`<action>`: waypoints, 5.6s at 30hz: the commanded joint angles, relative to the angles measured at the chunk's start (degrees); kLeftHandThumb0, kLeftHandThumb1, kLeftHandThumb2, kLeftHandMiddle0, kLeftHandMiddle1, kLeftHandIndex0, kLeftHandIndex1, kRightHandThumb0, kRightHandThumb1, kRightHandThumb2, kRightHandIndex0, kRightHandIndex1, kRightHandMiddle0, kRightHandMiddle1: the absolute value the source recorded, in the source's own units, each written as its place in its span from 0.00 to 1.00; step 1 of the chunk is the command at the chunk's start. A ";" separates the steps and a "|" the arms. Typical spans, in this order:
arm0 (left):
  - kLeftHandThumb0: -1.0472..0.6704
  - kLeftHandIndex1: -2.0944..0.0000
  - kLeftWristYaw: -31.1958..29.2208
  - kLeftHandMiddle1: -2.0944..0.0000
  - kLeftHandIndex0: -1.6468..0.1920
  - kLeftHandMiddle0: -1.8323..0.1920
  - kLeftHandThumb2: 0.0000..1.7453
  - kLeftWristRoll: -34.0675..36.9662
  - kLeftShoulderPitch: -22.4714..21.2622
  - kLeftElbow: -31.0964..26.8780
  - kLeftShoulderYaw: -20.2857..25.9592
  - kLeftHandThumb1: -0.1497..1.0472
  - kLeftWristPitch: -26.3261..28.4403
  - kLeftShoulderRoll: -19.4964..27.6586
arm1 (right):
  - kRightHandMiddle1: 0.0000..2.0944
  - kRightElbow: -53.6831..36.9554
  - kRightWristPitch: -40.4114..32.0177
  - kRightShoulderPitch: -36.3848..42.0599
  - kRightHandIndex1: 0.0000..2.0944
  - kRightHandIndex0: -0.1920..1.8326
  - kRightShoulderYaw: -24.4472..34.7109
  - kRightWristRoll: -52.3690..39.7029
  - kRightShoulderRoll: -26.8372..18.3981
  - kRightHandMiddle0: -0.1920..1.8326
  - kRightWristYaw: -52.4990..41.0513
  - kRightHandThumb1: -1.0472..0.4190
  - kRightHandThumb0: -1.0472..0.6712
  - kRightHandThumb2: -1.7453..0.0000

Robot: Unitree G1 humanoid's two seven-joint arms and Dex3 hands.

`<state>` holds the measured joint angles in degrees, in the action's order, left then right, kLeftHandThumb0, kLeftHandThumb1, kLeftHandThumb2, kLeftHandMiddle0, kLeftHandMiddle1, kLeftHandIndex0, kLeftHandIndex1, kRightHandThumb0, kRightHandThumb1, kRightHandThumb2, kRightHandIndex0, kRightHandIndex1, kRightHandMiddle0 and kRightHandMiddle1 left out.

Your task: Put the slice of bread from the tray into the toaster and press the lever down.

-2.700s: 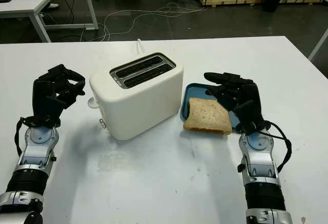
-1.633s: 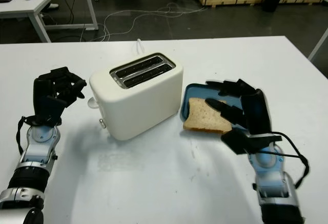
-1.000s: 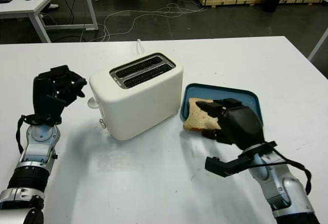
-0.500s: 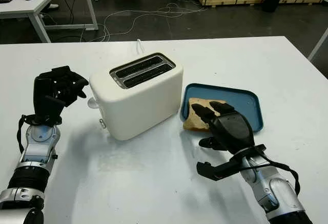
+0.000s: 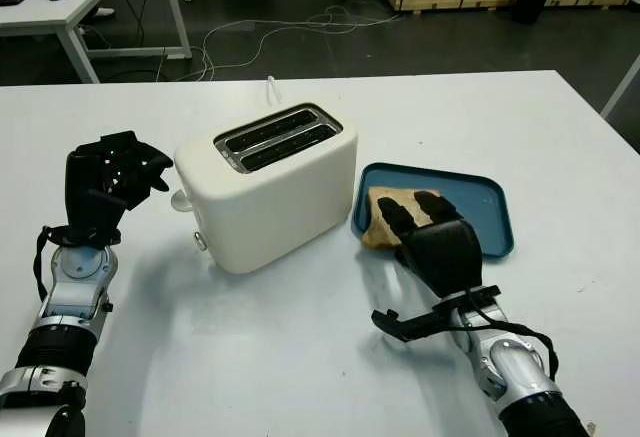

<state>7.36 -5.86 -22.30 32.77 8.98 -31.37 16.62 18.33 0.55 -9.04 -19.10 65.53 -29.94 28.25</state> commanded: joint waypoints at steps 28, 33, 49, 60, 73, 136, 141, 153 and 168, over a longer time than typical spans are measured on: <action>0.00 0.56 0.24 0.47 0.25 0.28 0.11 0.84 -0.17 -1.63 0.10 0.89 -0.40 -0.75 | 0.83 3.06 9.28 -5.32 0.83 0.55 0.74 -7.55 -3.67 0.40 13.27 0.09 0.33 0.75; 0.00 0.56 0.44 0.47 0.25 0.28 0.11 0.56 -0.37 -1.53 0.03 0.89 -0.28 -0.80 | 0.83 4.38 10.85 -9.43 0.83 0.55 3.33 -9.81 -4.80 0.39 14.67 0.09 0.34 0.74; 0.00 0.56 0.06 0.48 0.25 0.28 0.11 0.77 -0.16 -1.61 0.13 0.89 -0.24 -0.58 | 0.79 20.63 26.79 -39.12 0.83 0.55 9.45 -25.15 -13.36 0.46 -2.06 0.09 0.35 0.93; 0.00 0.57 -0.41 0.47 0.25 0.29 0.10 0.69 -0.54 -1.97 0.20 0.89 0.22 0.17 | 0.82 39.26 38.07 -63.00 0.83 0.61 12.62 -46.02 -9.28 0.51 -36.41 0.09 0.27 0.86; 0.00 0.56 -0.29 0.46 0.25 0.28 0.11 0.49 -0.73 -2.23 0.23 0.89 0.79 0.52 | 0.83 47.96 31.69 -73.65 0.83 0.64 14.77 -56.17 2.46 0.55 -61.42 0.09 0.27 0.82; 0.00 0.56 2.26 0.46 0.24 0.27 0.11 -1.61 1.36 -5.21 0.04 0.89 2.84 -0.82 | 0.83 46.15 40.05 -70.80 0.83 0.66 -2.83 -37.51 6.68 0.53 -59.17 0.09 0.33 0.82; 0.00 0.56 1.96 0.47 0.25 0.28 0.10 -1.37 1.46 -5.30 0.07 0.89 2.58 -0.97 | 0.83 45.93 40.62 -69.90 0.83 0.67 -4.18 -36.60 8.80 0.55 -57.88 0.09 0.30 0.84; 0.00 0.56 1.59 0.47 0.24 0.27 0.11 -1.08 1.67 -5.38 0.23 0.89 2.73 -0.88 | 0.07 45.43 39.24 -69.74 0.41 0.15 -3.36 -38.99 8.43 0.34 -67.50 0.09 0.04 0.97; 0.00 0.56 1.76 0.47 0.25 0.27 0.11 -1.04 1.84 -5.79 0.36 0.89 2.95 -0.84 | 0.04 43.58 38.70 -66.95 0.41 0.16 4.80 -43.42 4.64 0.35 -58.68 0.11 0.10 1.00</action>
<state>9.33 -7.32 -20.48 27.32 9.22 -28.64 15.71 62.94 39.52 -77.58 -16.23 23.83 -24.02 -33.40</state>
